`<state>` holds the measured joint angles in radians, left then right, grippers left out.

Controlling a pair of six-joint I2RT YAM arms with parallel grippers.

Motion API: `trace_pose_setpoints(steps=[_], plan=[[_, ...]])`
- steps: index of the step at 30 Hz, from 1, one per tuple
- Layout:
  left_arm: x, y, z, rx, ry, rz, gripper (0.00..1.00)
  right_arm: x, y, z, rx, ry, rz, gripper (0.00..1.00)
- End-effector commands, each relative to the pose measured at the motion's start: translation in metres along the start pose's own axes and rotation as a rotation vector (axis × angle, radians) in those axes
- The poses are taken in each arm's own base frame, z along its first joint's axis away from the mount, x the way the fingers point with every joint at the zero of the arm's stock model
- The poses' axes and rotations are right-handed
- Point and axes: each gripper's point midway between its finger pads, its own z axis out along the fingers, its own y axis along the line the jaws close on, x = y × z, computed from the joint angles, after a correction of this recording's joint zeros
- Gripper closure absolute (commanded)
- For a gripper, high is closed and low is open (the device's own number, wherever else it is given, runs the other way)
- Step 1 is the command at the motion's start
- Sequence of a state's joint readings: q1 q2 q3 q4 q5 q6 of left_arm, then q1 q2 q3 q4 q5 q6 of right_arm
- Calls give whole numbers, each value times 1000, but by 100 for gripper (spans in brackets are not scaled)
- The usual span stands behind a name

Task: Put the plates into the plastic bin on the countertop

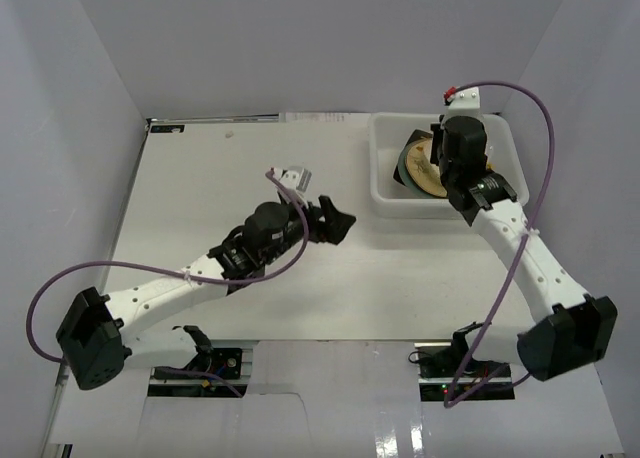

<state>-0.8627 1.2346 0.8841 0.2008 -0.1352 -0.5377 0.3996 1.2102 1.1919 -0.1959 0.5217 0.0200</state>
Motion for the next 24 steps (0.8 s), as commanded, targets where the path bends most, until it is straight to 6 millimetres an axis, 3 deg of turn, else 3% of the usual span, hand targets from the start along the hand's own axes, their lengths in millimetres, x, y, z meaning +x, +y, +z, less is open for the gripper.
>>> trace_pose_setpoints(steps=[1, 2, 3, 5, 6, 11, 16, 20, 21, 24], plan=[[73, 29, -31, -95, 148, -7, 2, -4, -6, 36, 16, 28, -81, 92], [84, 20, -41, -71, 173, -13, 2, 0, -7, 46, 20, 47, -123, 92], [95, 25, -56, -74, 193, -15, 2, 14, -7, 63, 31, 89, -158, 92], [111, 20, -72, -48, 224, -33, 2, 8, -10, 79, 51, 94, -198, 92], [122, 25, -84, -48, 251, -54, 2, 21, -12, 92, 68, 137, -242, 92], [153, 36, -107, -47, 321, -101, 2, 18, -9, 122, 69, 192, -277, 92], [159, 44, -108, -66, 339, -61, 2, 43, -6, 132, 73, 279, -328, 92], [148, 46, -103, -89, 301, -28, 2, 56, -11, 125, 96, 276, -362, 89], [146, 46, -102, -92, 294, -19, 2, 65, -13, 124, 104, 285, -373, 86], [146, 49, -101, -112, 318, 26, 2, 64, -14, 122, 114, 292, -380, 67]])
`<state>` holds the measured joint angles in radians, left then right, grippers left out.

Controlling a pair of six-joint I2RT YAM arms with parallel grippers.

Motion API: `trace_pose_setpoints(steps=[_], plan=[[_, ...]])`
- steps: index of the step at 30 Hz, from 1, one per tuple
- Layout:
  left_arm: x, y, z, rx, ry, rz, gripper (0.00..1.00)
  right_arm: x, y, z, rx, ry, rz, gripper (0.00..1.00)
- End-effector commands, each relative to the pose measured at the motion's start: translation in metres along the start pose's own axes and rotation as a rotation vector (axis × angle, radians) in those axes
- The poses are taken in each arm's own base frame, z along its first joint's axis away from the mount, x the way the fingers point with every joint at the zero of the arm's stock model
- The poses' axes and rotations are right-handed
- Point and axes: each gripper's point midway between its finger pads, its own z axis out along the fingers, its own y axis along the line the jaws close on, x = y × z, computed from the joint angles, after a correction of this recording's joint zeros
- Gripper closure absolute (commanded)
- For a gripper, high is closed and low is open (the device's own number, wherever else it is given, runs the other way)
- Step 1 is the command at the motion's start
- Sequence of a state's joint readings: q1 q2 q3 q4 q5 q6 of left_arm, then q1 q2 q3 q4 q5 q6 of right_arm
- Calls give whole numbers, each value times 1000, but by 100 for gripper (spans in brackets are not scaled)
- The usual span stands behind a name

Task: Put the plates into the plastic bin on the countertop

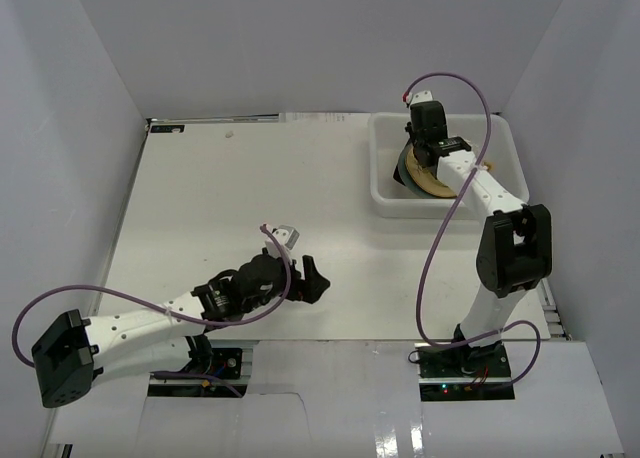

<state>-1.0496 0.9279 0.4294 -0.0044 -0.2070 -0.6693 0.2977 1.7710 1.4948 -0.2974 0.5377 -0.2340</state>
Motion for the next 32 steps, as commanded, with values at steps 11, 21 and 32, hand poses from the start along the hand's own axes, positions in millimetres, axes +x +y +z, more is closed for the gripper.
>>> trace_pose_setpoints(steps=[11, 21, 32], plan=[[-71, -27, -13, -10, -153, 72, 2, -71, 18, -139, -148, -343, 168, 10], [-145, -39, -63, -15, -390, 41, 2, -3, 72, -322, -839, -924, 451, 10], [-126, 1, -81, -108, -428, -69, 2, 66, 54, -317, -781, -823, 500, 10]])
